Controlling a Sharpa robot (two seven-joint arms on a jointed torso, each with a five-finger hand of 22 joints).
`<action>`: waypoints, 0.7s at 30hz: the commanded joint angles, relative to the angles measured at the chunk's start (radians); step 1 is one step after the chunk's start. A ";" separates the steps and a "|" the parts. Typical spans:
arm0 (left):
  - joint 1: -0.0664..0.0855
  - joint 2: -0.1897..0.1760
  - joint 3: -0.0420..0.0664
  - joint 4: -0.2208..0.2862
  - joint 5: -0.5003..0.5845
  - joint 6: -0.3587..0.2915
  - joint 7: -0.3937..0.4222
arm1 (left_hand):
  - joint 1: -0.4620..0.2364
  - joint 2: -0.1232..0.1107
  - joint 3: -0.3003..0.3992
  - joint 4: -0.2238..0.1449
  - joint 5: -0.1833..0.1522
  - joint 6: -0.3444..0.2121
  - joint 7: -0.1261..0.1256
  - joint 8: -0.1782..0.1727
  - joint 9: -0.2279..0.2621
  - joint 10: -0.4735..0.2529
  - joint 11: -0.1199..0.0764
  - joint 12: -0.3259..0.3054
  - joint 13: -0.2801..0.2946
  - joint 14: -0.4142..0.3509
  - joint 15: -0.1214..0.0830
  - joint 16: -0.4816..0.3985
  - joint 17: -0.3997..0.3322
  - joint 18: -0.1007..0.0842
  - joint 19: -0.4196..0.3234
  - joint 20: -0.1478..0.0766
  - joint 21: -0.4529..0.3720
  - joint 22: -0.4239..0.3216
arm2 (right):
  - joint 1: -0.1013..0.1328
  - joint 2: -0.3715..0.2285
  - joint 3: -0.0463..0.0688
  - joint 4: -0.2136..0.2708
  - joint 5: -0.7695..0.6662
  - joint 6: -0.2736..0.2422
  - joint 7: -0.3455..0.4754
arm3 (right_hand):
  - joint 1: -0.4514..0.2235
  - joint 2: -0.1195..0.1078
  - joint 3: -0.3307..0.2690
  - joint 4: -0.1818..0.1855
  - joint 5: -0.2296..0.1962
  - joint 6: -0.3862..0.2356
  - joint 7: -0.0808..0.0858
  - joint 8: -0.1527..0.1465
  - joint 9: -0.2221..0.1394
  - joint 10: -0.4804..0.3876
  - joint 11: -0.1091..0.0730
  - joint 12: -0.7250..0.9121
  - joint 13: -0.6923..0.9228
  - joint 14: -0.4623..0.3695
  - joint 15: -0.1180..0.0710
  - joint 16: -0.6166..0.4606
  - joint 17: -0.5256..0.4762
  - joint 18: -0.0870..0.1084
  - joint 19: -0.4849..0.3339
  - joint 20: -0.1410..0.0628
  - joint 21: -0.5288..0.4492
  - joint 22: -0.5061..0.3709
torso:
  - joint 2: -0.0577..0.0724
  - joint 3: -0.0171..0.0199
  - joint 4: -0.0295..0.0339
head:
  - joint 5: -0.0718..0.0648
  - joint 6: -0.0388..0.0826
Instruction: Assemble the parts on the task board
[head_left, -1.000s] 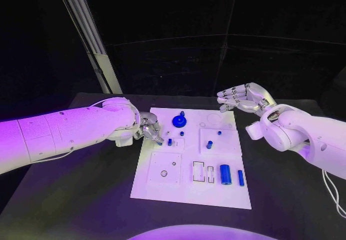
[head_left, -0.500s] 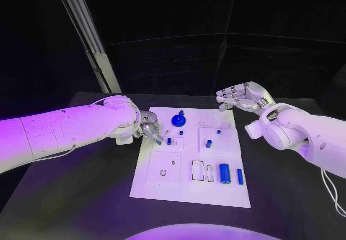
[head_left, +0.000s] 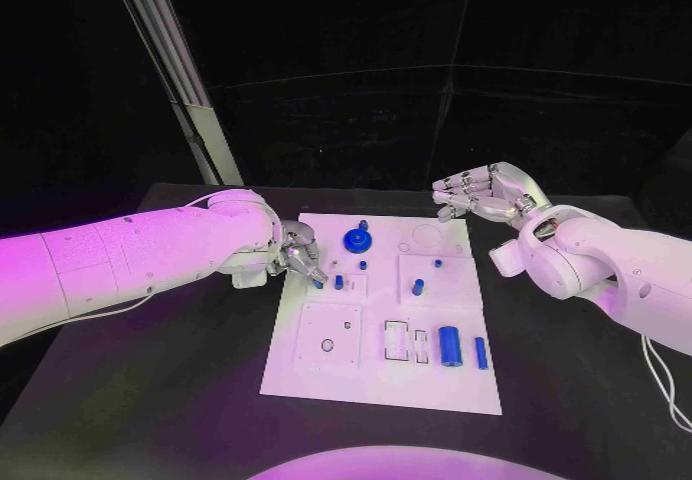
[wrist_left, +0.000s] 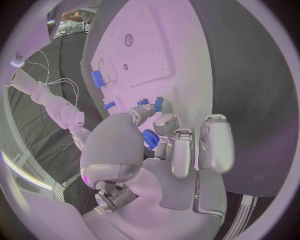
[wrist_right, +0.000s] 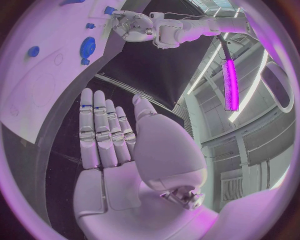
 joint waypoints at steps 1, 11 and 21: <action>-0.005 0.002 -0.004 0.001 0.013 0.038 -0.011 | -0.013 0.001 0.030 -0.039 0.000 0.004 -0.005 0.000 0.001 0.007 -0.003 0.006 0.003 0.102 -0.007 0.003 0.263 0.004 0.010 -0.007 0.006 0.002 | 0.002 0.001 0.001 0.001 0.004 0.008 0.010 | -0.009 -0.001 -0.004 0.000 0.003 -0.005 0.000 0.004 0.001 -0.006 -0.002 0.005 -0.001 -0.004 -0.001 0.000 -0.001 0.004 0.006 0.002 -0.004 -0.002 | 0.000 0.0001 0.0003 | 0.001 -0.001; -0.005 0.002 -0.004 -0.001 0.015 0.033 -0.014 | -0.075 0.013 -0.048 0.015 0.000 0.027 -0.009 -0.011 -0.003 0.014 -0.006 0.017 0.018 0.102 -0.010 0.003 0.263 0.003 0.012 -0.010 0.008 0.006 | 0.002 0.001 0.001 0.000 0.004 0.011 0.009 | -0.009 0.000 -0.004 0.000 0.004 -0.006 0.000 0.004 0.001 -0.006 -0.001 0.005 -0.001 -0.005 -0.001 0.000 -0.002 0.004 0.006 0.003 -0.005 -0.002 | -0.001 0.0000 0.0002 | 0.001 -0.002; -0.005 0.005 -0.004 -0.006 0.016 0.021 -0.024 | -0.112 0.022 -0.125 0.062 -0.001 0.040 -0.011 -0.020 -0.004 0.018 -0.007 0.027 0.031 0.102 -0.011 0.003 0.263 0.000 0.016 -0.011 0.015 0.017 | 0.002 0.000 0.001 0.001 0.004 0.011 0.008 | -0.009 0.000 -0.004 0.000 0.004 -0.006 0.000 0.004 0.001 -0.007 -0.001 0.005 -0.001 -0.005 -0.001 0.000 -0.002 0.004 0.006 0.003 -0.005 -0.002 | 0.000 0.0001 0.0001 | 0.000 -0.003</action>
